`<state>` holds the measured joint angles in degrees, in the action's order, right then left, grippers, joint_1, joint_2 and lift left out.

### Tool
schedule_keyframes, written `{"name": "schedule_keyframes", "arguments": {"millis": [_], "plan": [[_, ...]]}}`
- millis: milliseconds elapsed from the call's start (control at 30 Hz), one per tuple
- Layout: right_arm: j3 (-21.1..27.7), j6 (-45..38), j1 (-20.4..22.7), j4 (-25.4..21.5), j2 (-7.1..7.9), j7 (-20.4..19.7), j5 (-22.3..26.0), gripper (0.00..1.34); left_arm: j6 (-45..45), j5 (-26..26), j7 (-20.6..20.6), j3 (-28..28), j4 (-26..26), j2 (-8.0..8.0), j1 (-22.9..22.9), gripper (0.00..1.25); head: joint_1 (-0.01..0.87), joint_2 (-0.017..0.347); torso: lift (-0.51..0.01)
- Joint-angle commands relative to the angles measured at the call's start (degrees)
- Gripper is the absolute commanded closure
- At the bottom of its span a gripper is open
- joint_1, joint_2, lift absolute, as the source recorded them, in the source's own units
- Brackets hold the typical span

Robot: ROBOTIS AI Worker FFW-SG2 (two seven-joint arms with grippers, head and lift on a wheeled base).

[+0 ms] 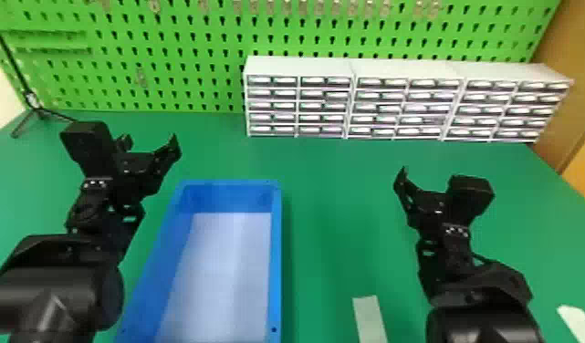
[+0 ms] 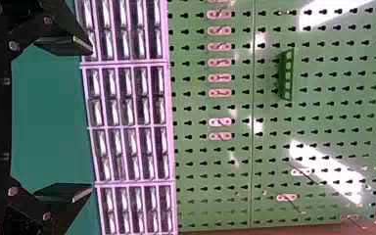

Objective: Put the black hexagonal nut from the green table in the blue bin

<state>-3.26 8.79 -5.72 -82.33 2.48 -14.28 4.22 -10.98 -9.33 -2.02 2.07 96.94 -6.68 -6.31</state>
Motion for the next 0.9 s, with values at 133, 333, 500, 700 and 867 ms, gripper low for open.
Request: {"name": "schedule_keyframes", "arguments": {"millis": [133, 333, 500, 700, 867], "plan": [[-0.6, 0.0, -0.3, 0.0, 0.33, 0.0, -0.1, 0.29, 0.0, 0.0, 0.0, -0.1, 0.0, 0.0, -0.1, 0.37, 0.686, 0.028, -0.096], [-0.6, -0.4, -0.4, 0.0, 0.77, 0.2, 0.3, 0.29, 0.0, 0.0, 0.0, -0.1, 0.0, 0.0, -0.3, 0.37, 0.686, 0.028, -0.096], [-0.1, -2.4, -0.3, -1.3, 1.65, 1.1, 1.4, 0.29, 0.0, 0.0, 0.0, -0.1, 0.0, 0.0, -0.2, 0.37, 0.686, 0.028, -0.096], [4.5, -9.8, 0.4, -5.7, 1.74, 7.3, 1.3, 0.29, -0.1, 0.0, 0.0, 0.0, 0.0, 0.0, -0.2, 0.37, 0.686, 0.028, -0.096], [10.6, -16.4, 1.9, -10.6, 1.65, 12.1, 1.0, 0.29, -0.1, -0.1, 0.0, 0.1, 0.1, 0.0, 0.1, 0.37, 0.686, 0.028, -0.096]]}}
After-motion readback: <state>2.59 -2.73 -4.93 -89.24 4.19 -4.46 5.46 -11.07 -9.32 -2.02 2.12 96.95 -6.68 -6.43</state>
